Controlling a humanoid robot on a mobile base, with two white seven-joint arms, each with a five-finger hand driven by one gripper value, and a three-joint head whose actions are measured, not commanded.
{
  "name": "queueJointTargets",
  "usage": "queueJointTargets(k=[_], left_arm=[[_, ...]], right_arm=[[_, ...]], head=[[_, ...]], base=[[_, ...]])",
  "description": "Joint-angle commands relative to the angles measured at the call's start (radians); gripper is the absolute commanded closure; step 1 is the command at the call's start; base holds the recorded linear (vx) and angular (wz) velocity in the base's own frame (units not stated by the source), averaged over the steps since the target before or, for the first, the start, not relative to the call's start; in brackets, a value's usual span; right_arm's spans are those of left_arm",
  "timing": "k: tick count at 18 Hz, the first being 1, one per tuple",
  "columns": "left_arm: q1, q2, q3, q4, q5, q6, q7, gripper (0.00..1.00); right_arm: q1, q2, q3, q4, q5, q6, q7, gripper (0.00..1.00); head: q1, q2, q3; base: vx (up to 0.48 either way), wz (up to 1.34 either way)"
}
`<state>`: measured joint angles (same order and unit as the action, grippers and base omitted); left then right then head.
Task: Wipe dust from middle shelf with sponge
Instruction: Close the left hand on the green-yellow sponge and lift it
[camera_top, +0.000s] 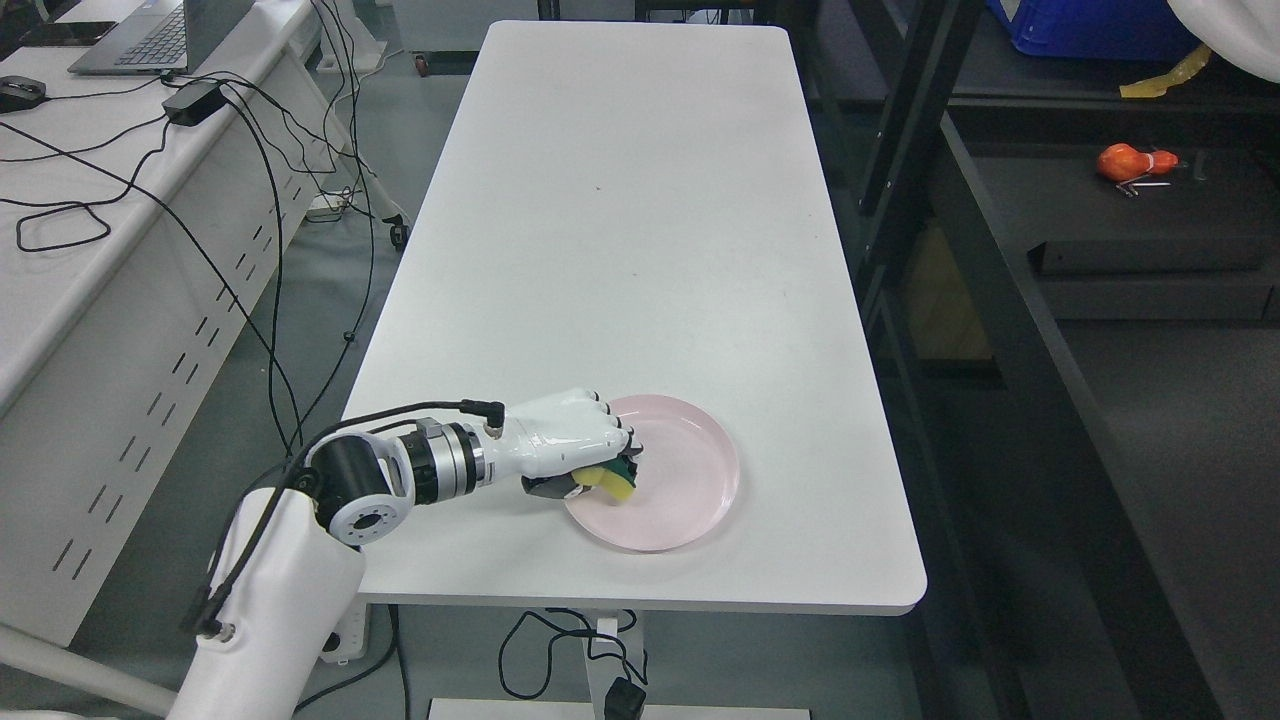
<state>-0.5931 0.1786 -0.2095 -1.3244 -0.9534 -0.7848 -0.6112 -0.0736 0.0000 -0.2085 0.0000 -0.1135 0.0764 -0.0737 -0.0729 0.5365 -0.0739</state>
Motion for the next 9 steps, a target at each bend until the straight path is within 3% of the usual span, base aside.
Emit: queueJointTargets(k=[1,5,9], left_arm=[[-0.036,0.004,0.255,-0.022,0.119,-0.001,-0.001,1.00],[-0.025,-0.014,0.254,-0.145,0.241,-0.001,-0.041,1.00],[0.039,-0.021,0.286,-0.168,0.301,-0.001,-0.041,1.00]], right_arm=[[0.000,-0.017,0.000,-0.017,0.000,0.000,0.000,0.00],[0.000,-0.017,0.000,-0.017,0.000,0.000,0.000,0.00],[0.000,-0.017,0.000,-0.017,0.000,0.000,0.000,0.00]], head=[[0.0000,0.000,0.000],[0.0000,0.000,0.000],[0.0000,0.000,0.000]], base=[[0.000,0.00],[0.000,0.00],[0.000,0.00]])
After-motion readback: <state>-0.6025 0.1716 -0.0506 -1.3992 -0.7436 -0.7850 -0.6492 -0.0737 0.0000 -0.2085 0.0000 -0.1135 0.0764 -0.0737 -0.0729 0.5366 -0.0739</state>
